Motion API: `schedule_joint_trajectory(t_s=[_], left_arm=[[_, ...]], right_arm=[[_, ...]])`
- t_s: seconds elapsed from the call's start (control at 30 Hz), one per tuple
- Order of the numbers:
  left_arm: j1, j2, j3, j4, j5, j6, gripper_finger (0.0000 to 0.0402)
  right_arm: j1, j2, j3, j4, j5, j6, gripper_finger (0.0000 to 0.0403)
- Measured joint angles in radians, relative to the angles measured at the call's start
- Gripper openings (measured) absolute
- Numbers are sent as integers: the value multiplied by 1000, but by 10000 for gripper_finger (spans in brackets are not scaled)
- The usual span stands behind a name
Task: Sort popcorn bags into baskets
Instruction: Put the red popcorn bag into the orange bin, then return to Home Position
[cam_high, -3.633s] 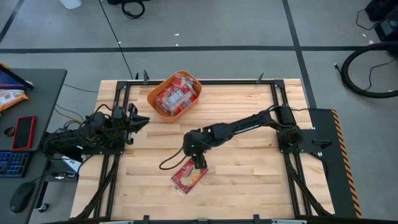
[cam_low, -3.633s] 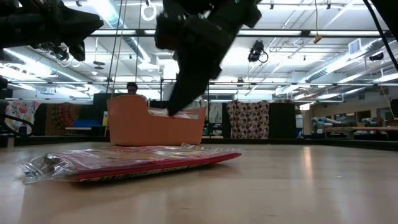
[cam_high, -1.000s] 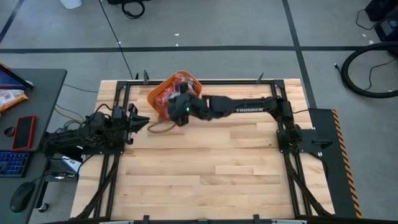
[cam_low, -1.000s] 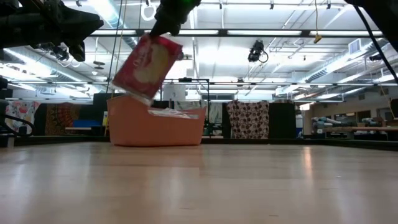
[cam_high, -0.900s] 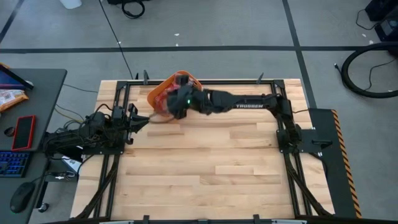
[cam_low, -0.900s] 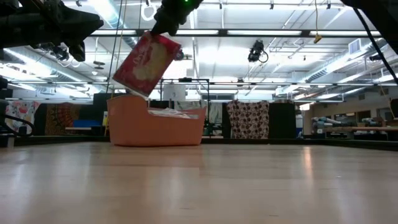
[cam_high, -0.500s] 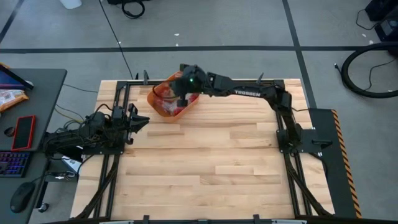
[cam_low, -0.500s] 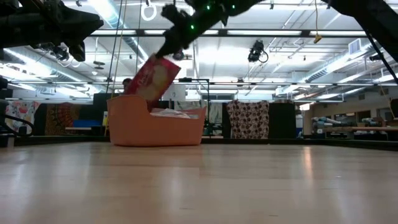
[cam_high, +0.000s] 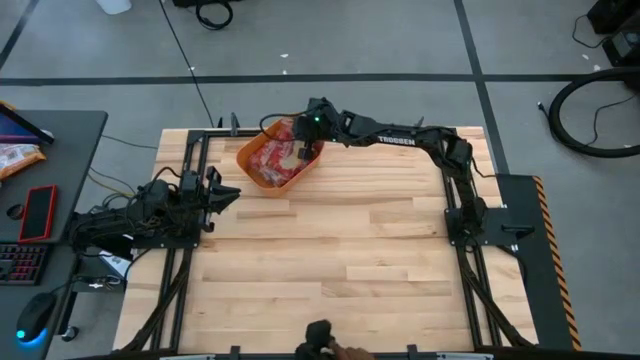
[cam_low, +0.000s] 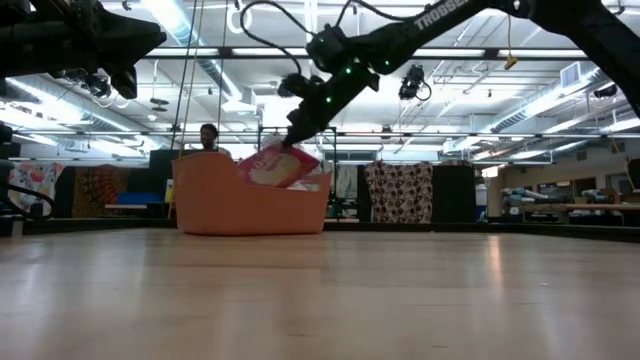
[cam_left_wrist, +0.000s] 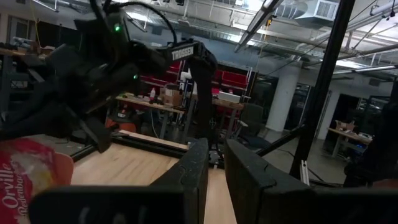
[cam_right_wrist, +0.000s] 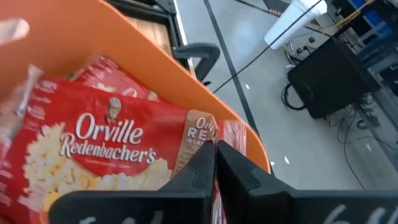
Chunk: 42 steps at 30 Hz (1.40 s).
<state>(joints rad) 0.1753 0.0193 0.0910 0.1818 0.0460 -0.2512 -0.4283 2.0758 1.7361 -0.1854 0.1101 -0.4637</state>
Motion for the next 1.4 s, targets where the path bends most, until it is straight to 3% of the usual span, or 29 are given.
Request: schedule_joint_trajectory(t_s=[0.33,0.6,1.13,1.27,1.4], left_arm=[[0,0,0,0,0,1,57],[0,0,0,1,3,8,57],[0,0,0,2,18,55,57],[0,0,0,1,18,54,57],[0,0,0,1,18,53,57]], right_arm=[[-28,0,-66,-32,24,64,49],[4,-2,66,-325,175,165,94],[139,-54,112,-589,319,284,75],[167,-139,24,-533,317,326,75],[189,-257,-188,-375,317,369,75]])
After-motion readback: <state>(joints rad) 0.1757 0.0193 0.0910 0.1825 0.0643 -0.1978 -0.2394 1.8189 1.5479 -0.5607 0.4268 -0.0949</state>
